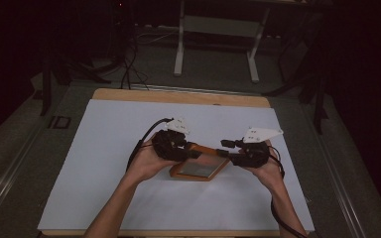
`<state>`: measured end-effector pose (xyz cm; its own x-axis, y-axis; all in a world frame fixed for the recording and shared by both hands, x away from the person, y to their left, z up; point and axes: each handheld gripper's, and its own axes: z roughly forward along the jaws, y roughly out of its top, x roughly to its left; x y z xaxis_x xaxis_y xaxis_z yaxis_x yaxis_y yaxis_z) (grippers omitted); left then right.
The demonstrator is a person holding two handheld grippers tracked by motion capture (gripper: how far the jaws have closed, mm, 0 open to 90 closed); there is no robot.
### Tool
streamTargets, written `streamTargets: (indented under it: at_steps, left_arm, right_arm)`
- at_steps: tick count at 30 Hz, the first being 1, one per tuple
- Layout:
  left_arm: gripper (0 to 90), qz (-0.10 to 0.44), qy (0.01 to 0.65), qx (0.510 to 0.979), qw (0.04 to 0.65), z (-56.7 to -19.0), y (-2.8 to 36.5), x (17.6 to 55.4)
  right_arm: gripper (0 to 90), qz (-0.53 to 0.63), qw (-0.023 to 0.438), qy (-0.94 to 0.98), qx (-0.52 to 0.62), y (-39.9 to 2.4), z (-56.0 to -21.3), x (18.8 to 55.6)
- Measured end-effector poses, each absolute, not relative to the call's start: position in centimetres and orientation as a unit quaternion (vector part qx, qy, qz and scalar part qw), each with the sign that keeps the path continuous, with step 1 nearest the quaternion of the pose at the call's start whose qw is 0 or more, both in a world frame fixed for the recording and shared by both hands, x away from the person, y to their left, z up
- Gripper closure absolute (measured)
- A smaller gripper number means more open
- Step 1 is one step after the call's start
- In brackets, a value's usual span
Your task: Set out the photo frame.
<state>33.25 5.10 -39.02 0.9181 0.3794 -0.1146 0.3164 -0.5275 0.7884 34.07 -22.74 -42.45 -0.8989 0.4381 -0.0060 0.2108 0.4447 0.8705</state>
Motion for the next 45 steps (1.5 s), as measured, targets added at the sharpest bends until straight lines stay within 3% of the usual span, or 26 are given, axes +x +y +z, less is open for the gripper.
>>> streamTargets:
  at_steps: [12,23,27,30,34,45]
  left_arm:
    - [68.5,0.032,0.149,0.884,0.441,-38.5,3.9,33.8]
    - [62.7,0.023,0.147,0.874,0.462,-38.7,3.7,34.4]
    - [59.3,0.021,0.154,0.870,0.469,-38.8,3.5,34.4]
    - [48.8,0.010,0.167,0.859,0.483,-38.9,3.9,34.6]
    - [43.5,0.010,0.181,0.847,0.500,-39.5,4.7,34.8]
    - [40.5,0.042,0.222,0.811,0.540,-41.1,7.4,34.8]
  right_arm:
    - [45.5,0.481,0.081,0.862,0.141,-20.0,-42.6,34.1]
    - [62.5,0.488,0.076,0.861,0.121,-20.2,-42.4,33.9]
    - [64.4,0.482,0.088,0.864,0.114,-20.4,-42.4,33.5]
    - [66.3,0.479,0.097,0.865,0.116,-20.7,-42.3,33.4]
    - [67.7,0.482,0.100,0.862,0.124,-21.4,-42.5,33.4]
    - [68.3,0.481,0.106,0.858,0.143,-23.3,-42.9,33.0]
